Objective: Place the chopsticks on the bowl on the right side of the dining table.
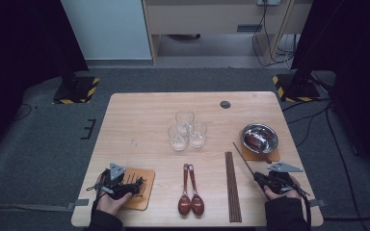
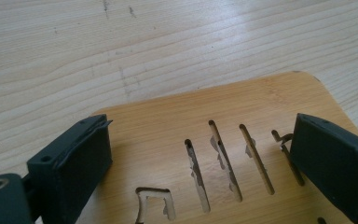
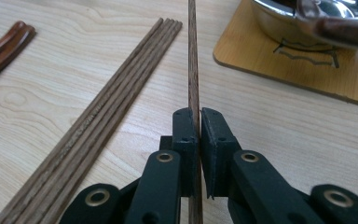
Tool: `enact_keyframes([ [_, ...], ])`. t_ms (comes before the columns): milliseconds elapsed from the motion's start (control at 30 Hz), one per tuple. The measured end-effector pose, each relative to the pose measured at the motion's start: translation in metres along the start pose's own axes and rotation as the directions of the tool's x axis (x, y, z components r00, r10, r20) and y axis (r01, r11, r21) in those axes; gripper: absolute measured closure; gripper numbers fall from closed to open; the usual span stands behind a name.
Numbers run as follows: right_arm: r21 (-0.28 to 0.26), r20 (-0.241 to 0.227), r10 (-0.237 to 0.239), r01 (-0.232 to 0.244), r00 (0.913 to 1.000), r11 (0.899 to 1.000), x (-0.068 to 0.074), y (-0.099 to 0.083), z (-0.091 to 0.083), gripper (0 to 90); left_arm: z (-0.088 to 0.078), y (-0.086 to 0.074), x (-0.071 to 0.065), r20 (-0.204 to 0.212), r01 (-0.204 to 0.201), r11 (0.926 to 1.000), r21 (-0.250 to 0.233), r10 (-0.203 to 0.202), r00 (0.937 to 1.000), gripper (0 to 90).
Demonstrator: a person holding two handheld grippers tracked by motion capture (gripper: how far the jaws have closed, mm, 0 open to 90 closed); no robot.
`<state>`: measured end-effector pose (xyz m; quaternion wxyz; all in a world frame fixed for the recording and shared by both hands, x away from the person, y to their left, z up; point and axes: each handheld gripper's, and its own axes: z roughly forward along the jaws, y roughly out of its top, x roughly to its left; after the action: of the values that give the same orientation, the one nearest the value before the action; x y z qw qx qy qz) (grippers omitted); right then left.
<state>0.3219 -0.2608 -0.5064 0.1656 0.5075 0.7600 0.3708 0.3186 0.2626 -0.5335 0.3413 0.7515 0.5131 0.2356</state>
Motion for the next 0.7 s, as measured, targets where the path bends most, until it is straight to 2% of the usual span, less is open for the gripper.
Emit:
enact_keyframes([
  [700, -0.080, -0.048, 0.008, -0.012, 0.9988, 0.997, 0.009, 0.021, -0.012, 85.0, 0.000, 0.000, 0.000, 0.000, 0.000, 1.0000, 0.000, 0.000, 1.0000, 4.3],
])
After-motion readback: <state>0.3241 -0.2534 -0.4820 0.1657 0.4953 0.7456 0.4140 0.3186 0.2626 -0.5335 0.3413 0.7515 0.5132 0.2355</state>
